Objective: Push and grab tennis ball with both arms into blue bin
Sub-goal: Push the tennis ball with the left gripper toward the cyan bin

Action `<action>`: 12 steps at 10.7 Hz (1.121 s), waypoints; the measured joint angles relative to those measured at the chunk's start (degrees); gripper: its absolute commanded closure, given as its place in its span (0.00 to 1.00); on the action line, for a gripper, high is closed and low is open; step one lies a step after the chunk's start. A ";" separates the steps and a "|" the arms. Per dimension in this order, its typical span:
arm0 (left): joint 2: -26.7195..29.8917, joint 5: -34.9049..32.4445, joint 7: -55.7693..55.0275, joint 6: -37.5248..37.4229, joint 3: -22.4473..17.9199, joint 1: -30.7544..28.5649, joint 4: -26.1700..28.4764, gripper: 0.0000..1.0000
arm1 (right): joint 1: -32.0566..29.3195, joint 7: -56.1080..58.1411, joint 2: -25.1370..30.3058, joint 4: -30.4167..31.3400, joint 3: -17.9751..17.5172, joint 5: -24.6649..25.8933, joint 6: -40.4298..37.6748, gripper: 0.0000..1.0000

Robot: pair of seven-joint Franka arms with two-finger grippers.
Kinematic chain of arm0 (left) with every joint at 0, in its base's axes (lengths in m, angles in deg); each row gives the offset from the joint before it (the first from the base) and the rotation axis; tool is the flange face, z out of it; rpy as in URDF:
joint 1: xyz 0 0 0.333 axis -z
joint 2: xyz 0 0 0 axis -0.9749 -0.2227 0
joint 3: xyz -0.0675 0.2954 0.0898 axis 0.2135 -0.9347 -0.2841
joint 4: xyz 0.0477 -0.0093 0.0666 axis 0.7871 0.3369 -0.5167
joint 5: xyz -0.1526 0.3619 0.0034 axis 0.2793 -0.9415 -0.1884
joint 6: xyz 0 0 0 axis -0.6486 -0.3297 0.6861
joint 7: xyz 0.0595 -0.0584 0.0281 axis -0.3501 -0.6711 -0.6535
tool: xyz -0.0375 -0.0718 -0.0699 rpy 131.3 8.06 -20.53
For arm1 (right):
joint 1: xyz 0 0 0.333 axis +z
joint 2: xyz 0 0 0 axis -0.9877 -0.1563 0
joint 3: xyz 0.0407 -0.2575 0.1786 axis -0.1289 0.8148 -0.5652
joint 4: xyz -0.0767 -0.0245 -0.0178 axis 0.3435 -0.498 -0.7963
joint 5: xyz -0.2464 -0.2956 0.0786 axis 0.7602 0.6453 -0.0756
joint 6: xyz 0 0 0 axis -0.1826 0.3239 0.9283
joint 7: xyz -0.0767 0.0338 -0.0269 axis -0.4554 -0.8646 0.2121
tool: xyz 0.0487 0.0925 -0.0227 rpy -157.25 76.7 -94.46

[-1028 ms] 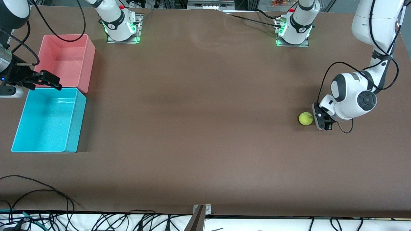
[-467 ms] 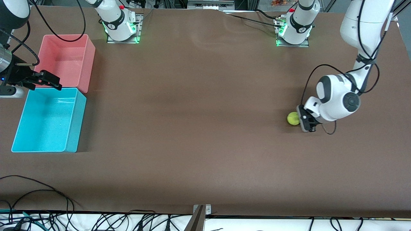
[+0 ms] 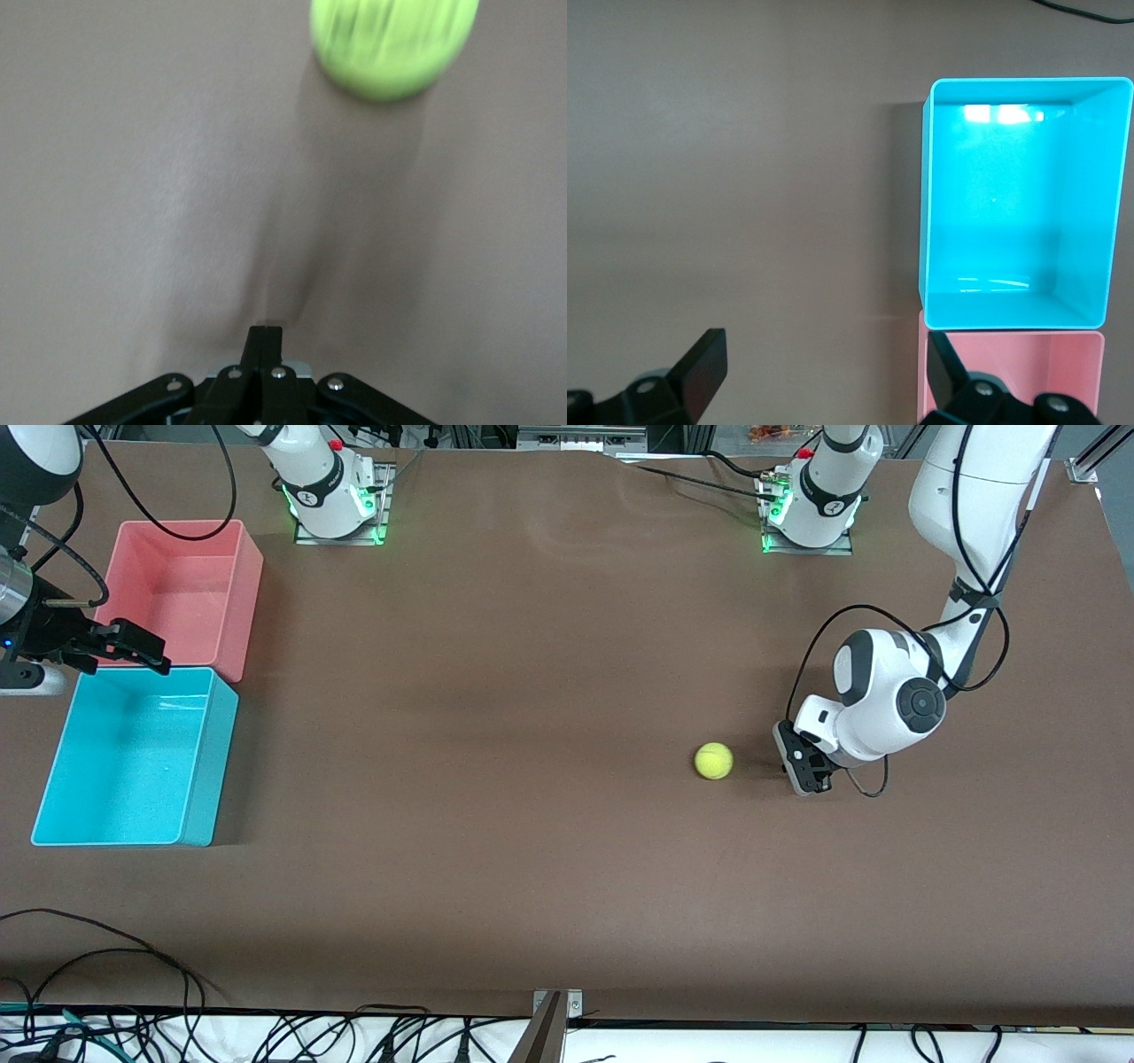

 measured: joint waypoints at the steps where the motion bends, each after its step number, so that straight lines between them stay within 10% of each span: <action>1: -0.02 0.00 0.00 -0.01 -0.40 -0.17 0.01 1.00 | 0.00 0.00 0.00 0.00 0.00 0.00 0.00 0.00; 6: -0.05 0.00 0.00 -0.01 -2.41 -0.72 0.01 0.96 | 0.00 0.00 0.00 0.00 0.00 0.00 0.00 0.00; 8: 0.26 0.00 0.00 0.01 -3.45 -0.81 -0.10 0.67 | -0.01 0.00 0.00 0.00 0.01 0.00 0.03 0.00; 9: 0.61 0.00 -0.05 0.03 -4.13 -0.79 -0.20 0.01 | -0.01 0.00 0.00 0.00 0.01 0.00 0.05 0.00; 12: 3.02 0.00 -0.06 0.09 -7.97 -0.80 -0.42 0.00 | -0.03 0.00 0.08 -0.72 0.09 0.02 0.47 0.00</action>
